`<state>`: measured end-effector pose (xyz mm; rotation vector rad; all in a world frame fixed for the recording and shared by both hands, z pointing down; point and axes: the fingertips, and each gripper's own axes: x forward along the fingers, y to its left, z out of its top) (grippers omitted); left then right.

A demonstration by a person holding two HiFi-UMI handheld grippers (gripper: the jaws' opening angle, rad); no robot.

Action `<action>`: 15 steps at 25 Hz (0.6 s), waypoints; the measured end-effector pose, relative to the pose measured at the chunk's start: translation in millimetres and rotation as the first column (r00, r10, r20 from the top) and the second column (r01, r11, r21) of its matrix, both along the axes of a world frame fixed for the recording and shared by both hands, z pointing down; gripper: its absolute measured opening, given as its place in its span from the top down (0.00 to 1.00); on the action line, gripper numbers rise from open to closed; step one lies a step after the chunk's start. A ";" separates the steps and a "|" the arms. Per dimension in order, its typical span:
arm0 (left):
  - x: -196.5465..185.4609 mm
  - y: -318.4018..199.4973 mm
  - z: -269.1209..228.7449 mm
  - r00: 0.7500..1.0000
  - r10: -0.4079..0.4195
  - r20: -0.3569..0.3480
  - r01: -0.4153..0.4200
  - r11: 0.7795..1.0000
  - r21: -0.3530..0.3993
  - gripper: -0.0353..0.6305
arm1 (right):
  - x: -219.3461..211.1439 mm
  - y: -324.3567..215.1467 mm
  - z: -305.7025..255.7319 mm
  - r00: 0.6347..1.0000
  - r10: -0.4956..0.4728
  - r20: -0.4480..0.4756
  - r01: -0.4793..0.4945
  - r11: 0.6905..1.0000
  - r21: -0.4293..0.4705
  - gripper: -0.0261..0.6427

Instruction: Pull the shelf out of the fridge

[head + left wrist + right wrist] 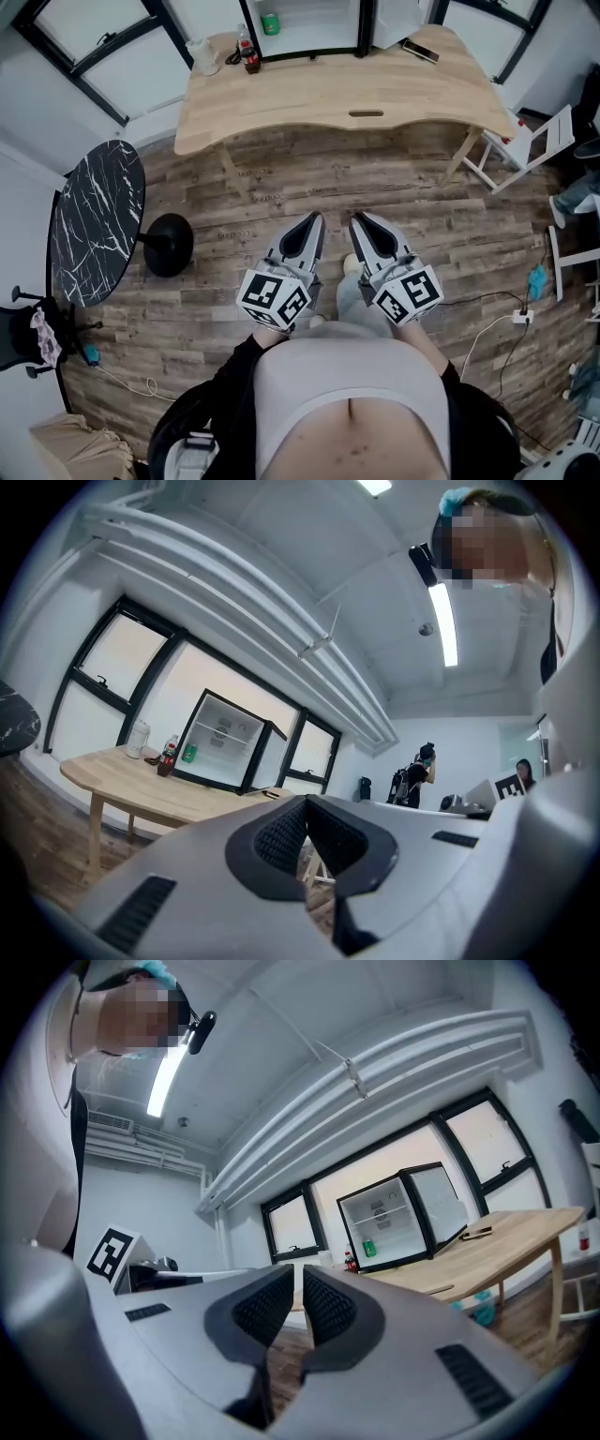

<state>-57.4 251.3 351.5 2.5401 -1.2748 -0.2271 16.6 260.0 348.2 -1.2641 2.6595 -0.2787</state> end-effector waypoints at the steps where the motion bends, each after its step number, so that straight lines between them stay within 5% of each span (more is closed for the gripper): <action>1: 1.7 -11.1 0.7 1.000 -0.005 -0.001 0.005 1.000 0.001 0.94 | 1.9 -11.0 -0.3 1.000 -0.006 0.000 0.006 1.000 0.002 0.89; 15: 51.4 -175.6 -30.2 0.997 -0.073 -0.029 0.074 0.996 0.052 0.94 | 44.4 -176.0 -32.0 0.995 -0.095 -0.045 0.097 0.994 0.058 0.89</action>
